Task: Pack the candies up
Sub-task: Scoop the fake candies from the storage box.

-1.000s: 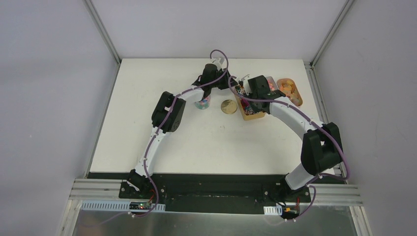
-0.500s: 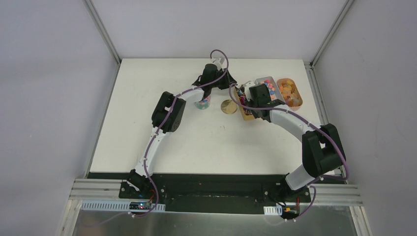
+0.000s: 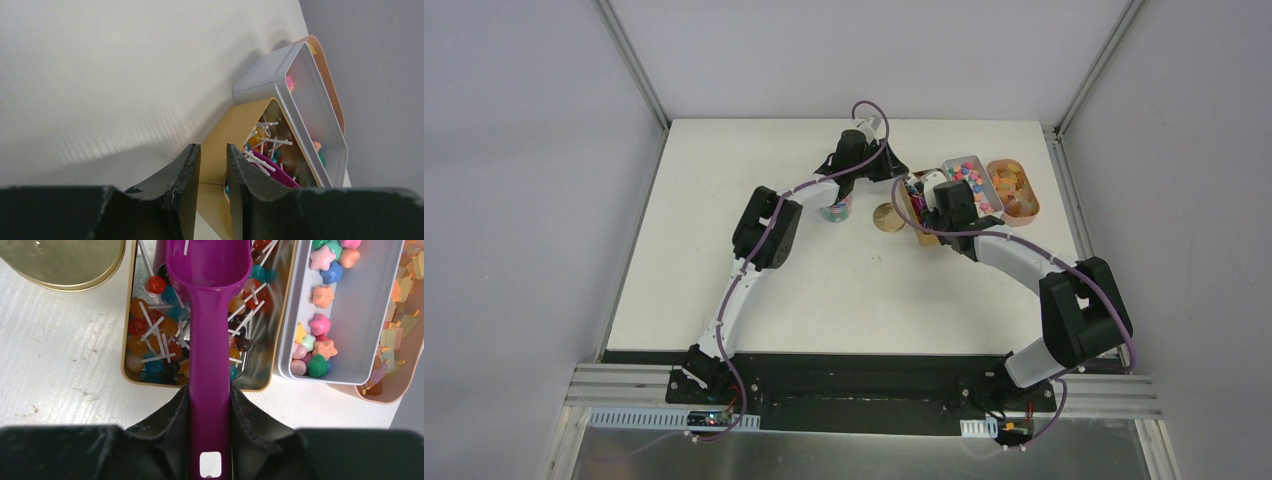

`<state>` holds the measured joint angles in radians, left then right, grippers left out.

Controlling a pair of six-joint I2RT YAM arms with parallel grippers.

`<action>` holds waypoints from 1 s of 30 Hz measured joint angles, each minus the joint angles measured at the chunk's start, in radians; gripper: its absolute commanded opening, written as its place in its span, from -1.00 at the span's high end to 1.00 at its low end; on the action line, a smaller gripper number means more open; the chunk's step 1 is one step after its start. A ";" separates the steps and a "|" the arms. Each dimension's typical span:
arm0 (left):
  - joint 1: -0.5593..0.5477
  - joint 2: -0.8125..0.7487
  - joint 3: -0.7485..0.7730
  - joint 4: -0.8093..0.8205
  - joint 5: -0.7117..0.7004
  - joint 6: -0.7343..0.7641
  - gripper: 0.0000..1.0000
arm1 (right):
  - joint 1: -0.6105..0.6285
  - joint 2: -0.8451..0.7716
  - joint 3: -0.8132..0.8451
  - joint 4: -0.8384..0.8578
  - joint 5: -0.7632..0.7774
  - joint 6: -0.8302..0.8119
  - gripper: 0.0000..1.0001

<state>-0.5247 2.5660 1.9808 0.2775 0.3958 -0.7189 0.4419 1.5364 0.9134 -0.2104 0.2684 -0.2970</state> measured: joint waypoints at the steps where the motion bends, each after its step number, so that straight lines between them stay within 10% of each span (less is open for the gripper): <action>1: 0.000 0.000 0.000 0.000 0.000 0.000 0.47 | 0.000 -0.003 -0.006 0.008 0.000 0.002 1.00; 30: 0.000 0.000 0.000 0.009 -0.001 -0.005 0.45 | -0.019 -0.070 -0.190 0.269 -0.020 0.060 1.00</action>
<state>-0.5243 2.5660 1.9808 0.2867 0.3946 -0.7242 0.4229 1.4666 0.7238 0.0589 0.2485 -0.2371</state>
